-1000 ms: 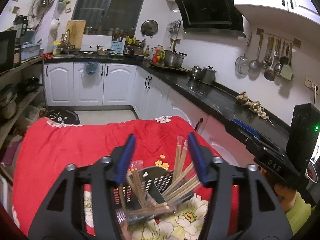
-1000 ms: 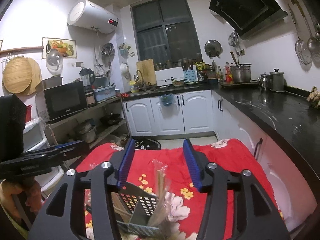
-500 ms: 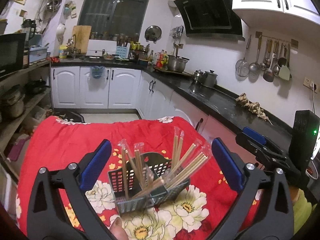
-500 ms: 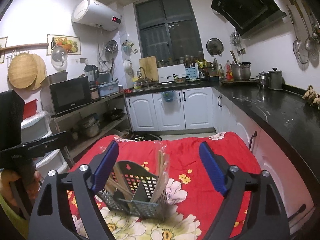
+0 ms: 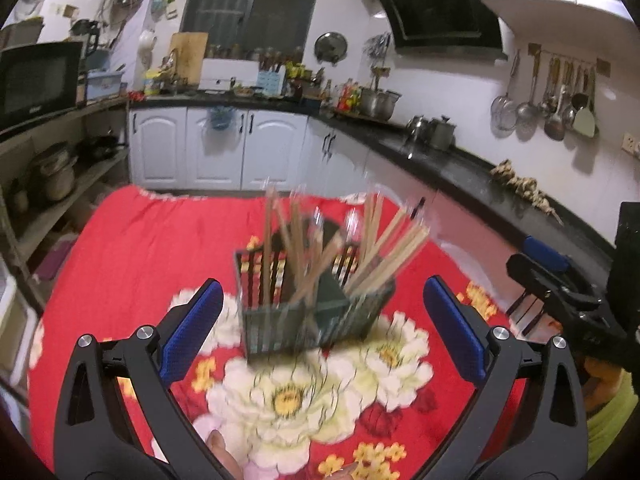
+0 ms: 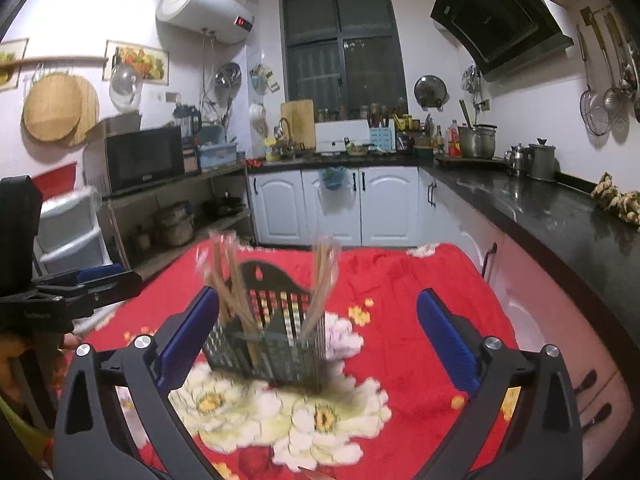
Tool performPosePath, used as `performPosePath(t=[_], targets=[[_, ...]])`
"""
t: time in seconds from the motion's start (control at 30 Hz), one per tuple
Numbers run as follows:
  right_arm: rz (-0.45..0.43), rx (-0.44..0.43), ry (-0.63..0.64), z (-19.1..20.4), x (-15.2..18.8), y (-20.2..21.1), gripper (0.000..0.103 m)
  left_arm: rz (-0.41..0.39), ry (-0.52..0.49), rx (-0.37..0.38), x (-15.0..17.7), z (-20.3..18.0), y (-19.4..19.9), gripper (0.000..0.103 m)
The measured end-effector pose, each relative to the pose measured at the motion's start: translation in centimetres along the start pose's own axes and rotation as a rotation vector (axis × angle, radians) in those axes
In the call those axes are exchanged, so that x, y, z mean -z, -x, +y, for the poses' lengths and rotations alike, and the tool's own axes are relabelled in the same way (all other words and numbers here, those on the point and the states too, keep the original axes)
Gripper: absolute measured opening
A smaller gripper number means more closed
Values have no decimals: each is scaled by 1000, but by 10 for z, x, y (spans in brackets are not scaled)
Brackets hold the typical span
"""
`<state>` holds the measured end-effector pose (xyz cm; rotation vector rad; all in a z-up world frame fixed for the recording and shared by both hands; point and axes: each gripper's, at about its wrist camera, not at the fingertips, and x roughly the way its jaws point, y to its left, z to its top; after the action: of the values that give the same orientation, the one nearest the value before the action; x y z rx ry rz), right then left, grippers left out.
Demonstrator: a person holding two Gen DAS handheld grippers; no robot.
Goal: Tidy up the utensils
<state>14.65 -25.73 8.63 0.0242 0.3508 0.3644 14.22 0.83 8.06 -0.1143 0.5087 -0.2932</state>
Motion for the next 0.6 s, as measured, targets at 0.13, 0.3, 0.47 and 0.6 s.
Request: performPosePath(t=[0.13,0.3,0.47,0.6], targets=[[48,19,0,3,27,1,97,22,8,-37,28,2,-2,92],[53,17,-9,9,60,3,97,39,34,-86,61,7,-6,92],[-10,31,-28,14,83,12,97,0,14,-134,90,-1,-6,92],[-111,66,-5,20,95,23,97,-79,9,-164,105,-7,-2,92]])
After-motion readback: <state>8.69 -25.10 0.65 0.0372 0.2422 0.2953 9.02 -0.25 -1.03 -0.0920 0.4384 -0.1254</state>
